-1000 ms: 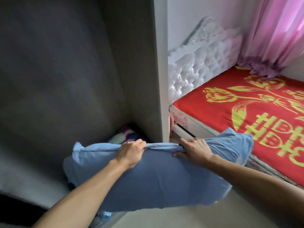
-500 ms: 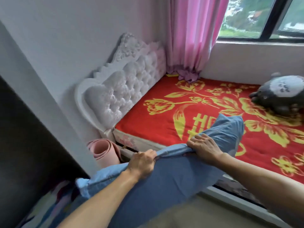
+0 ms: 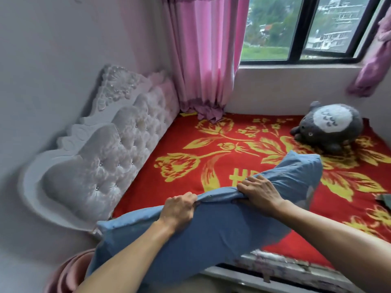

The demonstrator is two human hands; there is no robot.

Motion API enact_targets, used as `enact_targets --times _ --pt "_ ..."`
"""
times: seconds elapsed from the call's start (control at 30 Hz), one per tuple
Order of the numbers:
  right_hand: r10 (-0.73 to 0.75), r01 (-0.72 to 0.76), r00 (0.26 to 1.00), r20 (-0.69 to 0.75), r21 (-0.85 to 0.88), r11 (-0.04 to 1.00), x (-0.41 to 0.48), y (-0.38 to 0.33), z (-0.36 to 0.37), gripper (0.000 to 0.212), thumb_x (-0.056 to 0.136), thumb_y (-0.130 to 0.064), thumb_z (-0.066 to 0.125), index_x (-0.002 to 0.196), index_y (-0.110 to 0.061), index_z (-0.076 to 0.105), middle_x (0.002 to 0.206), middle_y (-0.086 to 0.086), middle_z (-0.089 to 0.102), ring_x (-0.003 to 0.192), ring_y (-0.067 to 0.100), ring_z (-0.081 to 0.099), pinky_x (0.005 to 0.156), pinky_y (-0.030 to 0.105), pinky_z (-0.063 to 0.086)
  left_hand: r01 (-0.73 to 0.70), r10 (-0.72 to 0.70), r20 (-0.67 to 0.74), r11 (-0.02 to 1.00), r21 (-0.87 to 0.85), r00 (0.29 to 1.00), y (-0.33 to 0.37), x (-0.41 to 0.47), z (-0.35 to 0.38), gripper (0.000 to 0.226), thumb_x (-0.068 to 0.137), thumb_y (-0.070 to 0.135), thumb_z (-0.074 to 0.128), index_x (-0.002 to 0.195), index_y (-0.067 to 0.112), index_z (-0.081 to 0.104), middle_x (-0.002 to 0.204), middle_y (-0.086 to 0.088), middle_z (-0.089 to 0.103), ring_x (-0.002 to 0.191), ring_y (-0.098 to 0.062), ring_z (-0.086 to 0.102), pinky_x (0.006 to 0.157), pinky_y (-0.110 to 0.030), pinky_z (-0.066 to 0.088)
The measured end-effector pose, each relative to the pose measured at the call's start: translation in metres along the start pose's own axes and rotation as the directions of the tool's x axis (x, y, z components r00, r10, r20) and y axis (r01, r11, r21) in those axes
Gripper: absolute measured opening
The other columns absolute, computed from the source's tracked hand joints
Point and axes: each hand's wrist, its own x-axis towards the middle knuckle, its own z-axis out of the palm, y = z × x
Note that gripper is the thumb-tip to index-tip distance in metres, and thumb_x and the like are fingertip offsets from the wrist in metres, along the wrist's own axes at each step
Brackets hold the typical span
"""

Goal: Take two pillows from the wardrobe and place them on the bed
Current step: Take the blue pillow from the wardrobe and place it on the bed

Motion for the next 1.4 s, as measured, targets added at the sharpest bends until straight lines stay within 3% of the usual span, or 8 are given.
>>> enact_targets --times 0.23,0.63,1.0,1.23,1.4 --pt "-0.052 0.050 0.998 0.030 0.075 0.996 0.100 0.044 0.083 0.044 0.065 -0.060 0.078 0.065 -0.019 0.063 0.057 -0.004 0.061 0.058 0.019 0.063 0.055 0.028 0.050 0.101 -0.106 0.062 0.992 0.082 0.992 -0.070 0.087 0.012 0.028 0.097 0.040 0.035 0.091 0.018 0.050 0.095 -0.004 0.062 0.088 -0.034 0.063 0.061 -0.035 0.033" --pt "-0.207 0.204 0.978 0.007 0.136 0.970 0.287 0.041 0.154 0.042 0.070 -0.057 0.075 0.070 -0.017 0.064 0.064 -0.001 0.065 0.064 0.022 0.064 0.060 0.031 0.049 0.240 -0.245 0.031 0.964 0.116 0.969 -0.208 0.155 -0.011 0.021 0.096 0.030 0.041 0.093 0.015 0.055 0.093 -0.005 0.061 0.083 -0.032 0.062 0.063 -0.042 0.046" --pt "-0.026 0.000 0.972 0.235 0.111 0.994 0.405 0.009 0.214 0.046 0.085 -0.063 0.053 0.095 -0.018 0.063 0.092 0.001 0.068 0.092 0.025 0.060 0.080 0.037 0.043 0.114 -0.113 0.093 0.993 -0.006 0.989 -0.368 0.230 -0.001 0.017 0.095 0.029 0.041 0.093 0.017 0.054 0.091 -0.003 0.062 0.081 -0.032 0.062 0.062 -0.039 0.043" --pt "-0.007 0.006 0.986 0.165 0.004 1.000 0.456 0.009 0.203 0.040 0.073 -0.057 0.073 0.072 -0.019 0.061 0.065 -0.002 0.063 0.065 0.023 0.062 0.061 0.034 0.050 0.060 -0.056 0.049 0.995 -0.074 0.997 -0.416 0.270 -0.016 0.011 0.091 0.021 0.044 0.089 0.018 0.054 0.087 -0.003 0.063 0.076 -0.033 0.062 0.056 -0.037 0.039" --pt "0.008 -0.004 0.981 0.192 -0.023 1.000 0.481 0.028 0.204 0.040 0.072 -0.056 0.074 0.074 -0.018 0.063 0.067 -0.001 0.066 0.065 0.024 0.062 0.064 0.034 0.050 0.027 -0.028 -0.001 0.996 -0.084 1.000 -0.424 0.300 -0.021 0.012 0.092 0.023 0.044 0.090 0.018 0.055 0.087 -0.003 0.063 0.076 -0.032 0.063 0.055 -0.035 0.036"
